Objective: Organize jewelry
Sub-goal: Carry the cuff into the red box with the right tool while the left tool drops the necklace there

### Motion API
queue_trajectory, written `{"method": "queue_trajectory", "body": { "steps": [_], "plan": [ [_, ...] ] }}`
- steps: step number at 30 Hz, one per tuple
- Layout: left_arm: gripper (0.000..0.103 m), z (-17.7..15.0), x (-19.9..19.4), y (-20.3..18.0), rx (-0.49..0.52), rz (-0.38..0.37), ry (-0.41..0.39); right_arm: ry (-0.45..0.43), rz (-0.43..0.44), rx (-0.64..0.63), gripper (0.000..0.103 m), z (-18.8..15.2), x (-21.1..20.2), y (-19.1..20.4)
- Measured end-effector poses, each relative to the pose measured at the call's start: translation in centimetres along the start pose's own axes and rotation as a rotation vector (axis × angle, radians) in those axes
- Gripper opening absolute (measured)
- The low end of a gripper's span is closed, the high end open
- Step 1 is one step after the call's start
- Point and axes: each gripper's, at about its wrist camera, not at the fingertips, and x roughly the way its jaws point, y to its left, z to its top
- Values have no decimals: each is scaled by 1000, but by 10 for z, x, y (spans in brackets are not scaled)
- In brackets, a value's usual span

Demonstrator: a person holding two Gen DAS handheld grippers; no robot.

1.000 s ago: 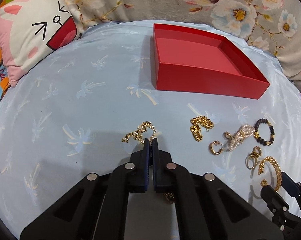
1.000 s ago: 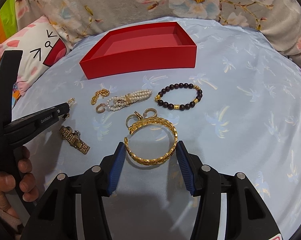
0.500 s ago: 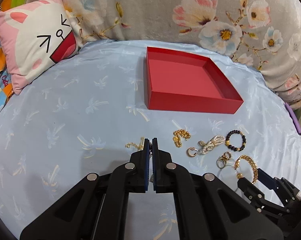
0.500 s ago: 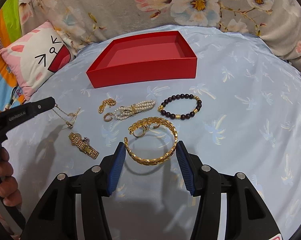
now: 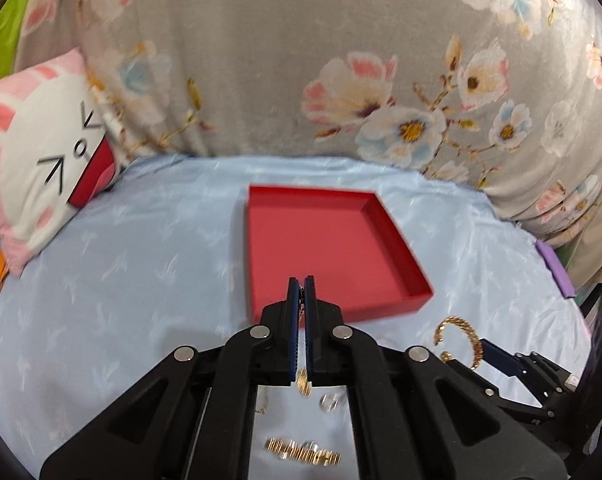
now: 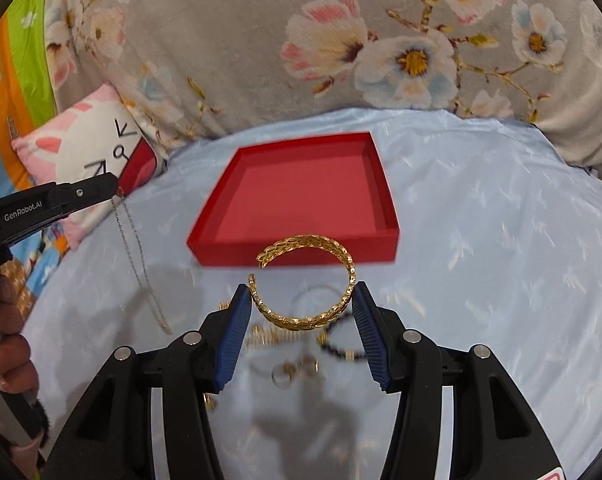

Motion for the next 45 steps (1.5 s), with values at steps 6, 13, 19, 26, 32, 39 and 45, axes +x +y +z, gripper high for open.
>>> {"method": "queue_trajectory", "body": {
  "steps": [6, 13, 19, 26, 32, 39, 45],
  "plan": [
    [1, 73, 37, -13, 35, -24, -63, -9, 35, -6, 51, 79, 41, -10],
    [1, 135, 111, -8, 17, -9, -61, 57, 23, -3, 51, 148, 123, -22],
    [1, 135, 179, 8, 11, 40, 7, 143, -1, 17, 51, 169, 195, -36],
    [1, 120, 226, 22, 2, 82, 68, 210, -38, 0, 51, 169, 240, -42],
    [6, 114, 235, 26, -13, 124, 75, 191, -105, -51, 56, 169, 246, -41],
    [54, 107, 192, 31, -19, 146, 23, 57, -100, -47, 62, 161, 178, -45],
    [68, 69, 124, 31, -7, 143, -16, -10, -71, -44, 67, 114, 103, -39]
  ]
}}
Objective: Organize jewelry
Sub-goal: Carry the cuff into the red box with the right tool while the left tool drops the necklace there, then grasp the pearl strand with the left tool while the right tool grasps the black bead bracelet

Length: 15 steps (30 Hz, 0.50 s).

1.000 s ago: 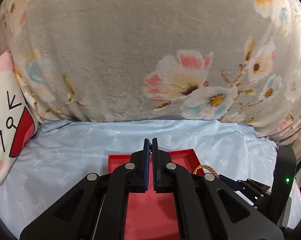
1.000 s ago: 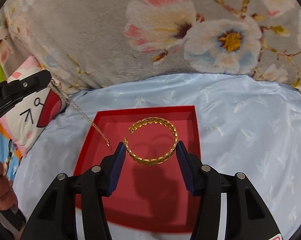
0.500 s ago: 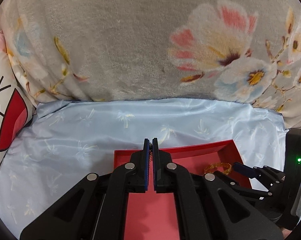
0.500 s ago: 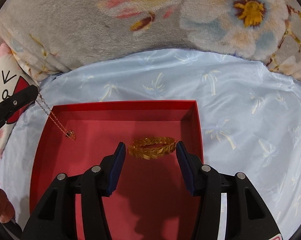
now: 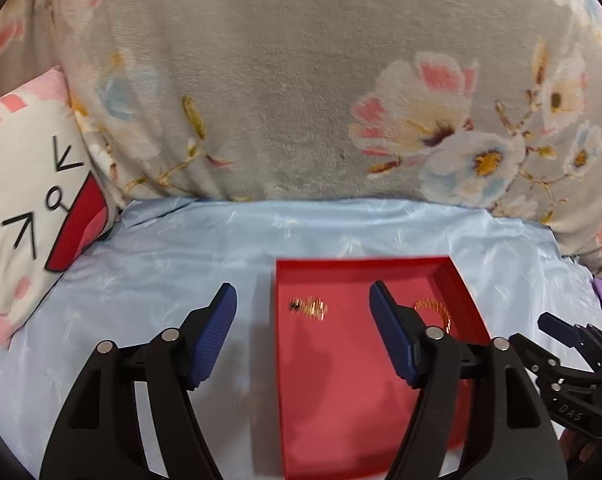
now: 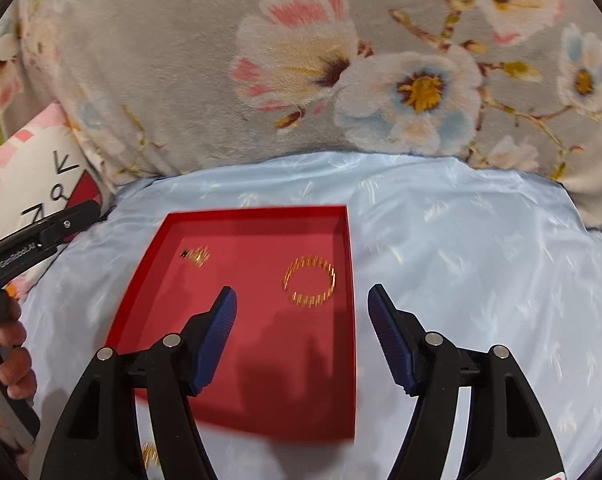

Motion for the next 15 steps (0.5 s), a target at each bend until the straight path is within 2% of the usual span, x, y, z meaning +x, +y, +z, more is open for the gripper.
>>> {"method": "queue_trajectory", "body": {
  "steps": [4, 8, 12, 15],
  "plan": [
    [71, -47, -35, 3, 5, -5, 32, 5, 4, 17, 67, -53, -45, 2],
    [71, -98, -58, 6, -20, -17, 99, 37, -47, -3, 67, -107, -74, 7],
    [71, -150, -77, 12, -68, -24, 160, 81, -50, 25, 67, -153, -93, 8],
    [71, -177, -87, 11, -67, -11, 185, 130, -29, 68, 67, -180, -98, 5]
  ]
}}
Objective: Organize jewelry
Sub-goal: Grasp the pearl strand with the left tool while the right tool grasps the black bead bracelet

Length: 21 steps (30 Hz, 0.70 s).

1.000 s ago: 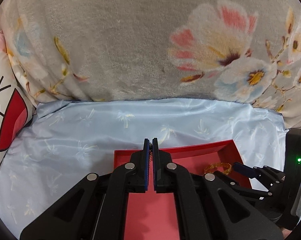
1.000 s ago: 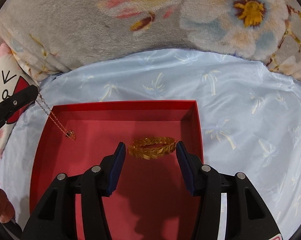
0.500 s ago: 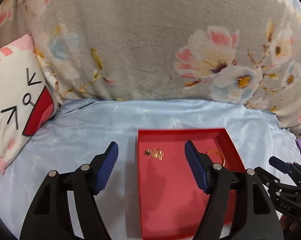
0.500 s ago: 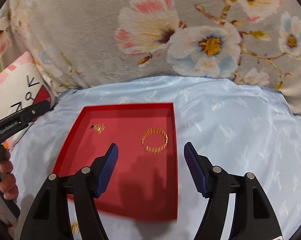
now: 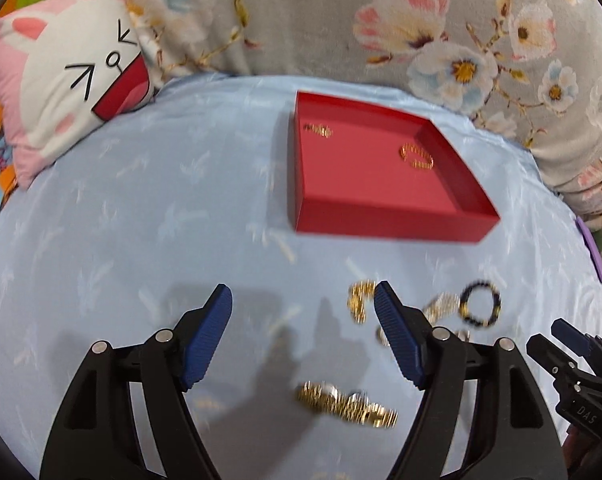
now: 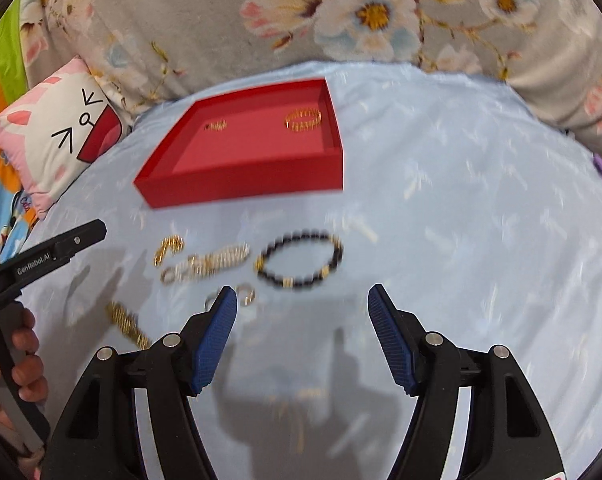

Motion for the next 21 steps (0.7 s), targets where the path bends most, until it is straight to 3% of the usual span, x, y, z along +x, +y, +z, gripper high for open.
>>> {"method": "queue_trajectory", "body": {
  "steps": [9, 21],
  "plan": [
    [71, -46, -7, -1, 0, 11, 37, 49, 4, 24, 67, -34, 4, 4],
    [71, -38, -4, -25, 65, -46, 27, 56, 37, 29, 66, -26, 17, 13]
  ]
}}
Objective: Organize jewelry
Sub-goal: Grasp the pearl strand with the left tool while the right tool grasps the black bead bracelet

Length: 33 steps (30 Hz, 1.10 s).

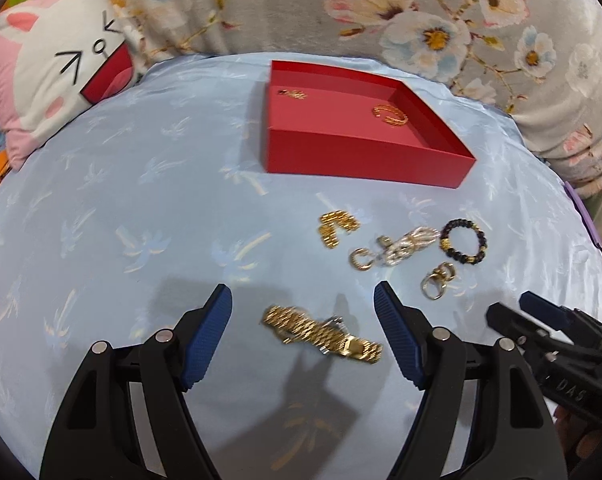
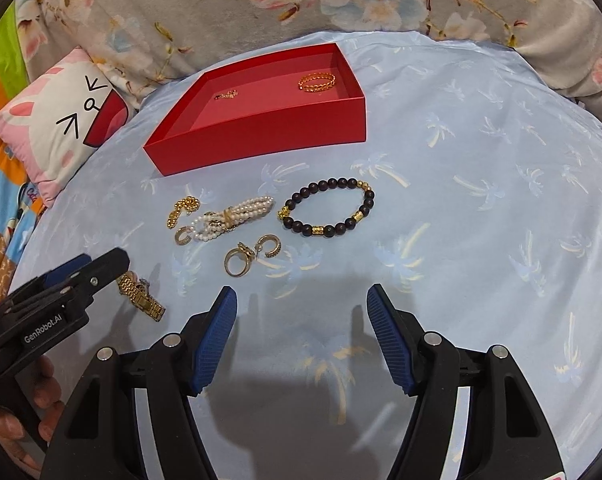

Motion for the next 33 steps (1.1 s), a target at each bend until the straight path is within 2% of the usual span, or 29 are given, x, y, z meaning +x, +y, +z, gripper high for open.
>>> {"method": "queue_trajectory", "body": {
  "steps": [3, 6, 13, 15, 18, 19, 24, 29, 33],
  "plan": [
    [71, 11, 8, -18, 45, -35, -7, 1, -5, 11, 66, 1, 1, -4],
    [65, 20, 23, -34, 87, -55, -1, -5, -16, 19, 66, 3, -1, -10],
    [34, 25, 58, -50, 118, -95, 65, -3, -24, 44, 66, 6, 0, -23],
    [31, 25, 60, -54, 134, -96, 61, -2, -23, 44, 66, 7, 1, -25],
    [14, 25, 61, -58, 142, -126, 70, 1, -20, 48, 66, 8, 4, -27],
    [6, 25, 61, -59, 148, -137, 70, 2, -18, 50, 66, 8, 5, -28],
    [4, 23, 51, -64, 174, -148, 48, 5, -10, 59, 64, 13, 11, -31],
    [3, 29, 32, -57, 136, -168, 24, 7, -7, 64, 58, 19, 19, -32],
    [3, 33, 15, -47, 108, -173, -1, 4, -6, 96, 49, 29, 27, -38]
  ]
}}
